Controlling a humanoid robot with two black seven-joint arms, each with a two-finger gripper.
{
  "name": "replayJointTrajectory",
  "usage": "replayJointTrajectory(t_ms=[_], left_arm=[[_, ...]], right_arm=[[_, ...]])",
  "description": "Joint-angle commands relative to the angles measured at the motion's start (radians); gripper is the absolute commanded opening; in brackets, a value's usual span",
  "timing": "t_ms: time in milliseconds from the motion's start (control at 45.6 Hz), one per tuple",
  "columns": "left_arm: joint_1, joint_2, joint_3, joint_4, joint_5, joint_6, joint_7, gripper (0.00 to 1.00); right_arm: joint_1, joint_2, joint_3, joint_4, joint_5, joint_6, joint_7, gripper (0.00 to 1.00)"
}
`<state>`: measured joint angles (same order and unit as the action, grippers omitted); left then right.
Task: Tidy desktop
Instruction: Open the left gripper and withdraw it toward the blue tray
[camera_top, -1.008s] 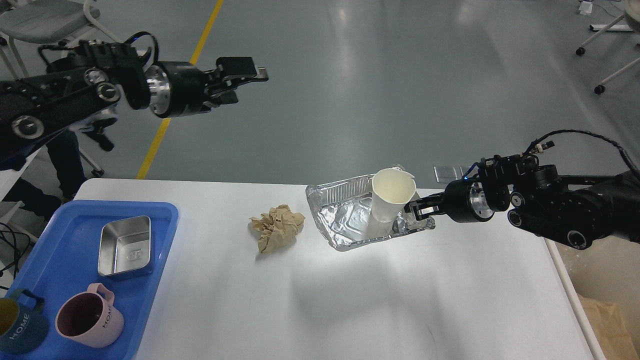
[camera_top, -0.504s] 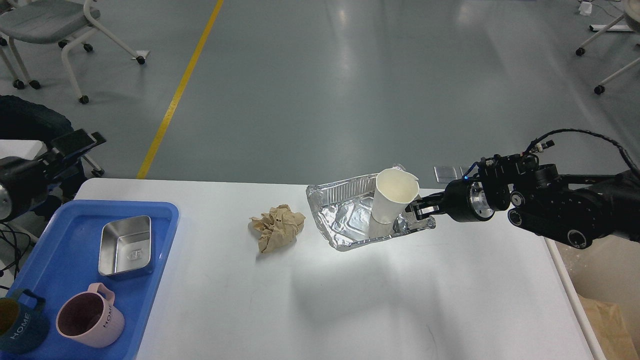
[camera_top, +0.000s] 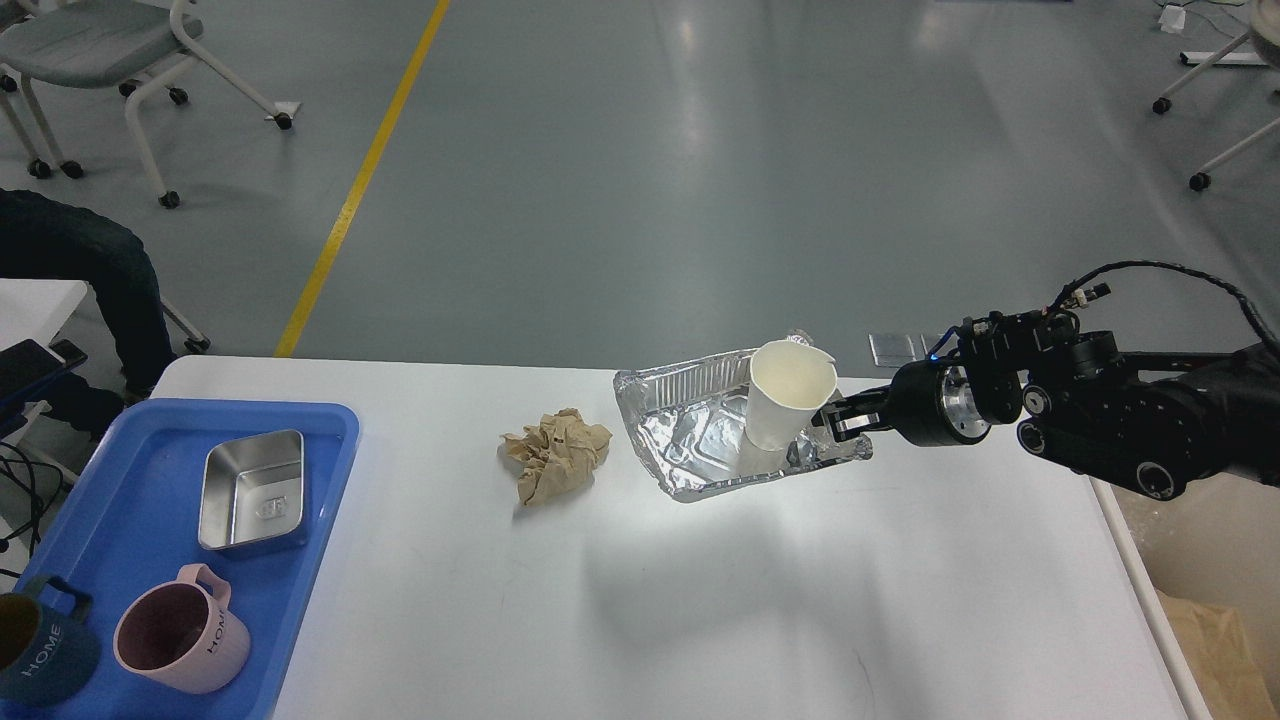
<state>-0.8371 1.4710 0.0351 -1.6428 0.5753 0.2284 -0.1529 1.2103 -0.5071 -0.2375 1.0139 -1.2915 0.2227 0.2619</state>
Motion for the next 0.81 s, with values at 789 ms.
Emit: replayJointTrajectory(t_ms=[789], left_arm=[[-0.128, -0.695, -0.061, 0.497, 0.148, -0.245, 0.207, 0.93]], right_arm=[[0.001, -0.016, 0.0, 0.006, 0.008, 0.0, 0.0, 0.0]])
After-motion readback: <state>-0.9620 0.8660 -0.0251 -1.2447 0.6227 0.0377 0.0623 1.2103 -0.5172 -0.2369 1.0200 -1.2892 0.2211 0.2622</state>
